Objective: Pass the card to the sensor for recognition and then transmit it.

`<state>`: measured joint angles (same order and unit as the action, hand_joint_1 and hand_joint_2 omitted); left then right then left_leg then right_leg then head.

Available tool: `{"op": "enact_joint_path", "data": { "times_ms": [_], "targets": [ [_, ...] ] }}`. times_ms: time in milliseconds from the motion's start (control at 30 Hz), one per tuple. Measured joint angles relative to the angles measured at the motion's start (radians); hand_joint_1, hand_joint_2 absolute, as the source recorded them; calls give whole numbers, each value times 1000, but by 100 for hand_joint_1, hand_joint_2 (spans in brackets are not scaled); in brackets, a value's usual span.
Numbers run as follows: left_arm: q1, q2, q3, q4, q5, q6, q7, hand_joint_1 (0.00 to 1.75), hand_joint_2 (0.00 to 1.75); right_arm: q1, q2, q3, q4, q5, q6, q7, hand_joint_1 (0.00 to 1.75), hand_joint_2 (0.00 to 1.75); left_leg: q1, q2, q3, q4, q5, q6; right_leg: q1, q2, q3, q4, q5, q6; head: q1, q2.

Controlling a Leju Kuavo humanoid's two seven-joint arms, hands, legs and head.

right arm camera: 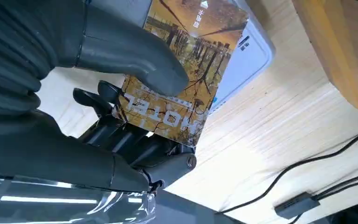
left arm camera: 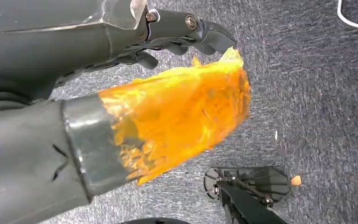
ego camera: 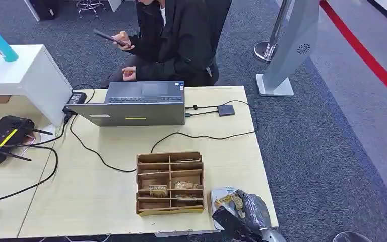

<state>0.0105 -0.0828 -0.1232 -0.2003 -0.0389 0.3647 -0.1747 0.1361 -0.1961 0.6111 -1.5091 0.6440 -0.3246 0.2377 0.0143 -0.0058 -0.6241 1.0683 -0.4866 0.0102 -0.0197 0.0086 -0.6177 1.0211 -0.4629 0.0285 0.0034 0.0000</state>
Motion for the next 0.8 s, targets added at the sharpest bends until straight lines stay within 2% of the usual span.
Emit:
{"op": "enact_joint_path", "data": {
  "times_ms": [200,433,800],
  "targets": [
    [-1,-2,0,0,-6,-5,9,0,0,-9,0,6,10,49,2,21,175,175,0,0,4,0,-1,0,0,0,4,0,-2,2,0,0],
    [-1,-3,0,0,-22,-6,22,0,0,-14,0,5,13,191,0,90,175,175,0,0,5,0,-1,0,0,0,5,0,-2,2,0,0],
    [-1,-6,0,0,-37,-7,37,0,0,-13,0,-3,14,274,5,127,175,175,0,0,5,0,-2,1,0,0,5,0,-2,2,0,0]
  ]
}}
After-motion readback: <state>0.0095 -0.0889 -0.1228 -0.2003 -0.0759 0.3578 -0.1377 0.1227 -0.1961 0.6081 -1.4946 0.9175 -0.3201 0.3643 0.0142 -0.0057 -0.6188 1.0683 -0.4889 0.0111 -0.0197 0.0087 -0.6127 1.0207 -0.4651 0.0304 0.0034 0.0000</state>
